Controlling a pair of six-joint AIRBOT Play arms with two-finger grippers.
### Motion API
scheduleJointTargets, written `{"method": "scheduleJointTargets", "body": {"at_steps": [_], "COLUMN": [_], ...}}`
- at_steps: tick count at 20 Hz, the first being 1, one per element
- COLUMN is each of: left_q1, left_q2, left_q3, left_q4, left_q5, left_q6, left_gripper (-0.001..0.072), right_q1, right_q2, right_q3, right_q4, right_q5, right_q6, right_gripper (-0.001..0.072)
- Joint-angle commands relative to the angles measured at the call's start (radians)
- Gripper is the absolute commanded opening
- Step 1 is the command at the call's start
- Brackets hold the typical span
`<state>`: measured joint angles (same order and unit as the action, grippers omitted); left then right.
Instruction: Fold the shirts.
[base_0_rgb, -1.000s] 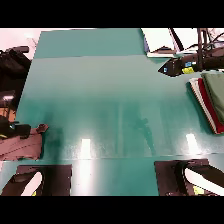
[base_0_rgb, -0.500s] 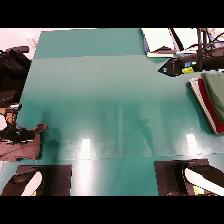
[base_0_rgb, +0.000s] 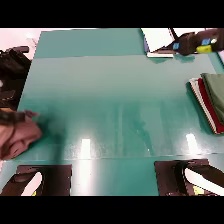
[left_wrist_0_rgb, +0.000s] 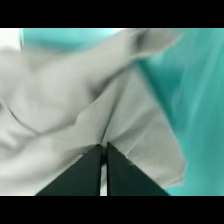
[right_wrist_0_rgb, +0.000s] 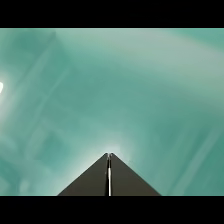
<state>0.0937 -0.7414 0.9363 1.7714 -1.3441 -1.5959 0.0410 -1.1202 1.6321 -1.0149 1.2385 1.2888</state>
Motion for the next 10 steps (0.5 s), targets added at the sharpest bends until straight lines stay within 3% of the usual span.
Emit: {"method": "scheduleJointTargets", "body": {"at_steps": [1,6,10], "left_q1": [-0.156,-0.463,-0.706], "left_q2": [-0.003,-0.091,-0.295], "left_q3": [0.359,0.765,0.935], "left_q4": [0.002,0.001,0.001], "left_q5": [0.013,0.063,0.098], "left_q6": [0.006,0.008,0.092], "left_gripper": [0.0021,0.002,0.002], "right_q1": [-0.001,-0.001,-0.001], "right_q2": [-0.001,-0.001,-0.001], "right_q3": [0.145,0.295,0.385], "right_q4": [-0.01,-0.054,-0.18], "right_q5": [-0.001,-0.016,-0.013], "right_q6": [0.001,0.002,0.05], "right_gripper": [0.0017,0.0017,0.0017]}}
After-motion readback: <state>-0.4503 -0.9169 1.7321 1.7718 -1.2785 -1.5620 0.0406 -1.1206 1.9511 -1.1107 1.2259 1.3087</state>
